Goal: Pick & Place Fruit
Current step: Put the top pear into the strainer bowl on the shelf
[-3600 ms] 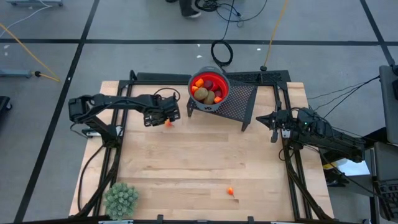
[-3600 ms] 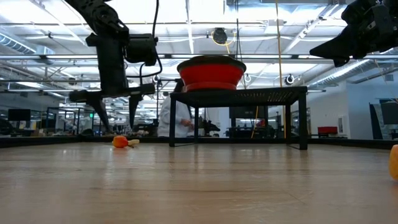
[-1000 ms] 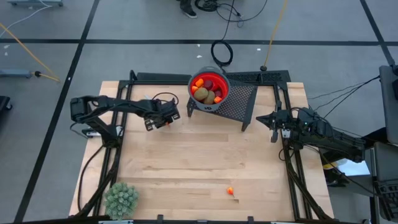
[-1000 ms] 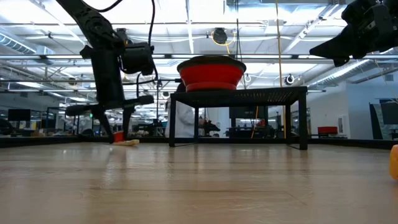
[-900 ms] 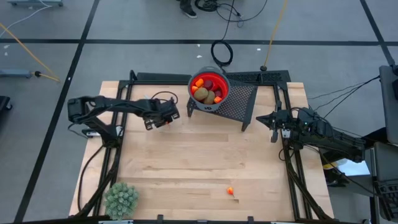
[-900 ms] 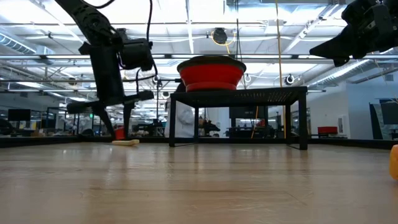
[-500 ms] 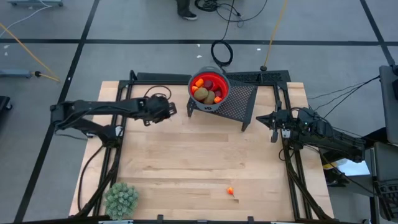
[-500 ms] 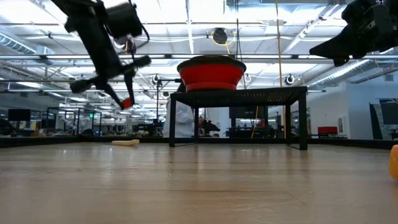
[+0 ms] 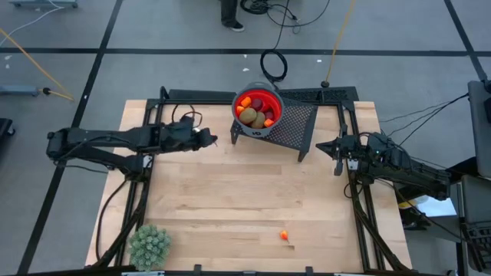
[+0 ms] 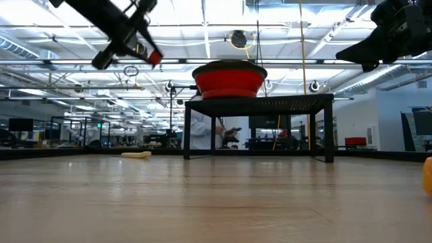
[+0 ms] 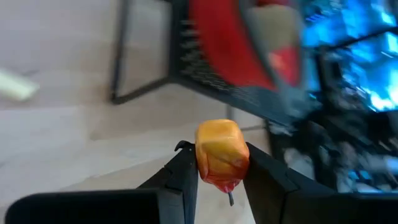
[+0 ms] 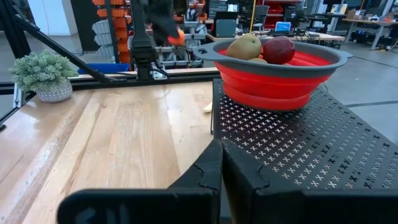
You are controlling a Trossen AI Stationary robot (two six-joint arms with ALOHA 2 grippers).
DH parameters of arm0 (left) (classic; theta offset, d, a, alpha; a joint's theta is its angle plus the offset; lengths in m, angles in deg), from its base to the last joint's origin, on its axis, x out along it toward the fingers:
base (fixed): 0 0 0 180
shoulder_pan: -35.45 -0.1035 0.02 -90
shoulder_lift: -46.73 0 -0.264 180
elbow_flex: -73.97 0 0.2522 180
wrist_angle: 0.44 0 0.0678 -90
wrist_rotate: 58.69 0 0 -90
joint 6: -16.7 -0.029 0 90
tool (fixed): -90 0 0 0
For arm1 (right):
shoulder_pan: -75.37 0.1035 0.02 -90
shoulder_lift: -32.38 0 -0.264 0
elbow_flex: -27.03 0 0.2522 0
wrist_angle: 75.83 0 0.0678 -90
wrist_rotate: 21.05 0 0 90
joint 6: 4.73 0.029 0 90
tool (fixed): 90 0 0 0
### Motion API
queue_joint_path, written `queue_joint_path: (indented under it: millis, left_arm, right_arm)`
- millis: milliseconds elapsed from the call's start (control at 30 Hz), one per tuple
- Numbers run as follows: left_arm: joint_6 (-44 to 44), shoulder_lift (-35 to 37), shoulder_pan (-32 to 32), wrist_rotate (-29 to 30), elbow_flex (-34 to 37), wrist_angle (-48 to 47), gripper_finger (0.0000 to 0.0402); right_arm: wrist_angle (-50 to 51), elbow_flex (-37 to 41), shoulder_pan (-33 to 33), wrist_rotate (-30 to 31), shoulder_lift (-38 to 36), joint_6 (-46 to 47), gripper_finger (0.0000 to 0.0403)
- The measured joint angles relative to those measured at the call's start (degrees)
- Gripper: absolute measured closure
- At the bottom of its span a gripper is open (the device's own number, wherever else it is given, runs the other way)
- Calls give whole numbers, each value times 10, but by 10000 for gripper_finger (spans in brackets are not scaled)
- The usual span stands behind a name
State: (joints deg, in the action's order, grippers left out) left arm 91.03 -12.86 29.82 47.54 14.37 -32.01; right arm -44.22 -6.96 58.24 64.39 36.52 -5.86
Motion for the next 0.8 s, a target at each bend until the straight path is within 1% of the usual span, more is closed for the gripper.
queue_joint_path:
  millis: [200,433,633,800]
  left_arm:
    - [-127,8,34,-11,0,102,295]
    - [-312,8,68,-32,0,199,295]
    - [-457,8,95,-31,0,274,295]
    - [-573,7,111,-19,0,318,295]
  right_arm:
    - [0,0,0,0,0,0,399]
    - [0,0,0,0,0,0,399]
    - [-5,0,0,0,0,0,399]
    - [-40,0,0,-1,0,0,399]
